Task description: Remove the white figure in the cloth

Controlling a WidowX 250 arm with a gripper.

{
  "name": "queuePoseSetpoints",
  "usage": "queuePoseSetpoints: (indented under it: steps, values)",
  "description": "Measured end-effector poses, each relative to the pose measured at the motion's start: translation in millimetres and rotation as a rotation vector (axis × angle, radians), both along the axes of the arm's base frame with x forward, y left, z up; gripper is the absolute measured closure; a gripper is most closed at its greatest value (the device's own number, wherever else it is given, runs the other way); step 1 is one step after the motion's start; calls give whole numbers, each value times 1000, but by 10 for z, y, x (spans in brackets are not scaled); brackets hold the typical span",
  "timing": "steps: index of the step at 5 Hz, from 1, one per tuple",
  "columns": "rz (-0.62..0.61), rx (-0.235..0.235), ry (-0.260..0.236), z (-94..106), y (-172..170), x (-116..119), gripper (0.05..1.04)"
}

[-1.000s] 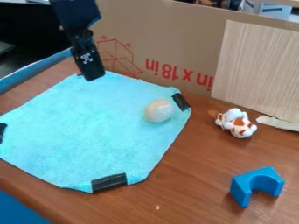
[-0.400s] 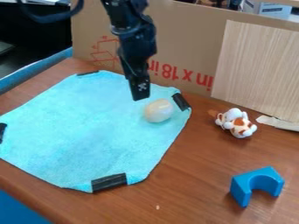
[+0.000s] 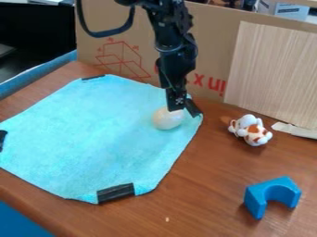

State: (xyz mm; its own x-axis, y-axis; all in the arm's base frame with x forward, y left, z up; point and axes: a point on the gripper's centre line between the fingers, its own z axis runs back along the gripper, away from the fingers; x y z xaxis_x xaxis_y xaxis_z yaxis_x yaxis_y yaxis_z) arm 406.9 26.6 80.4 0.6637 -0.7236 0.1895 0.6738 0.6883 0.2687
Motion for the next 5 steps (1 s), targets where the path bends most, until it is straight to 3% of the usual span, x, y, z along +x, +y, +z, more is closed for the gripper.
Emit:
queuePoseSetpoints:
  steps: [1, 2, 3, 4, 5]
  values:
    - [12, 12, 40, -162, -22, 28, 83]
    - [29, 21, 71, -179, -27, 17, 83]
    - [37, -19, 90, -190, -41, -14, 83]
    - [64, -13, 92, -202, 55, -21, 83]
    - [78, 2, 131, -330, 85, -12, 83]
